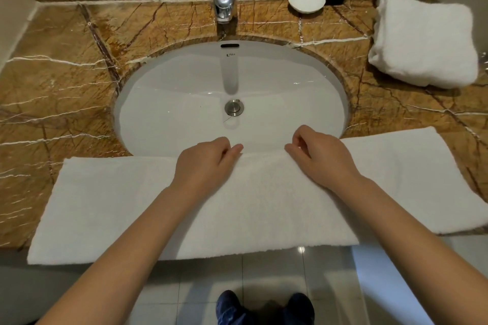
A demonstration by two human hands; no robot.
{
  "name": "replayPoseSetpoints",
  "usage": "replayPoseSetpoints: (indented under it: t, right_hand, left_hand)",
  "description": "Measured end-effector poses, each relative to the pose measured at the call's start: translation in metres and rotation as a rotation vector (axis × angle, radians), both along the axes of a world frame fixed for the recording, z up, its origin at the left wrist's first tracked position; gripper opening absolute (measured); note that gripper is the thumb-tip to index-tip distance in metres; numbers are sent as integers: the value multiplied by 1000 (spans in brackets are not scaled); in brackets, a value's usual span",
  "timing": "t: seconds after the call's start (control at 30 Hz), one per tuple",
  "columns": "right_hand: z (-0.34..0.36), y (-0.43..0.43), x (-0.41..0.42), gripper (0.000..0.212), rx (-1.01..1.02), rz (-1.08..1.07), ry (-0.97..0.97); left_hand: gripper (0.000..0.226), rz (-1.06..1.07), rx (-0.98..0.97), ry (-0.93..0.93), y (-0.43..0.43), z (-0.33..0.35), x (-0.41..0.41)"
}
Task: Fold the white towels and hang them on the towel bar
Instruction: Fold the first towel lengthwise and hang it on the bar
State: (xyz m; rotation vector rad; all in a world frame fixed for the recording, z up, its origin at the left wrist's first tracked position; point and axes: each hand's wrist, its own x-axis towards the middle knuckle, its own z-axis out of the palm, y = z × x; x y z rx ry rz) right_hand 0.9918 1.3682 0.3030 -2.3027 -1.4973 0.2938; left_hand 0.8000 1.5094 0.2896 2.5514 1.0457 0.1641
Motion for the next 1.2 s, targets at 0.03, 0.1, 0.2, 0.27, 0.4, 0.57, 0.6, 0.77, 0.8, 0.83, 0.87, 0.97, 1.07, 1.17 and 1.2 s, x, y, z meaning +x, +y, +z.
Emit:
replayPoseSetpoints:
  t: [0.03, 0.1, 0.2, 0.27, 0.4, 0.57, 0.6, 0.77, 0.8, 0.83, 0.87, 0.97, 1.07, 1.17, 1.2]
  right_hand:
    - [0, -2, 3, 21, 8, 5, 42]
    - [1, -3, 7, 17, -31, 42, 55]
    - [2, -2, 9, 11, -48, 77, 67]
    - [1, -3, 7, 11, -2, 57, 55]
    - [-1, -7, -2, 12, 77, -23, -15]
    - [7, -6, -4, 17, -26, -80, -164]
    - [9, -9, -8, 19, 6, -92, -203]
    - [2, -40, -46, 44, -75, 0, -109]
    - [-2, -47, -47, 53, -159, 17, -123]
    - [-4, -53, -44, 59, -219, 18, -138]
    - [-5, -57, -41, 61, -258, 7, -148]
    - [-7, -69, -41, 61, -292, -19, -162]
    - [-7, -81, -47, 62, -286, -22, -145]
    - [-5, -89, -41, 60, -250, -28, -136]
    - [-4, -89, -37, 58, -222, -33, -121]
  left_hand:
    - [41, 33, -116, -45, 2, 0, -3]
    - [29, 39, -228, -56, 8, 1, -7]
    - [17, -28, -276, -24, 15, 3, -10]
    - [15, -31, -201, -61, 15, 2, -11]
    - [20, -35, 81, -130, 6, 1, -8]
    - [15, -123, 218, 25, 2, 14, -3]
    - [15, -129, 247, 26, -4, 18, -4]
    - [48, -216, 132, 44, -58, 16, -18]
    - [55, -237, 105, 124, -63, 13, -23]
    - [60, -250, 90, 187, -64, 10, -29]
    - [62, -263, 88, 223, -63, 8, -33]
    - [62, -304, 93, 251, -65, 8, -41]
    - [62, -341, 96, 254, -70, 9, -46]
    - [61, -348, 107, 252, -72, 10, -45]
    - [61, -341, 102, 249, -74, 11, -43]
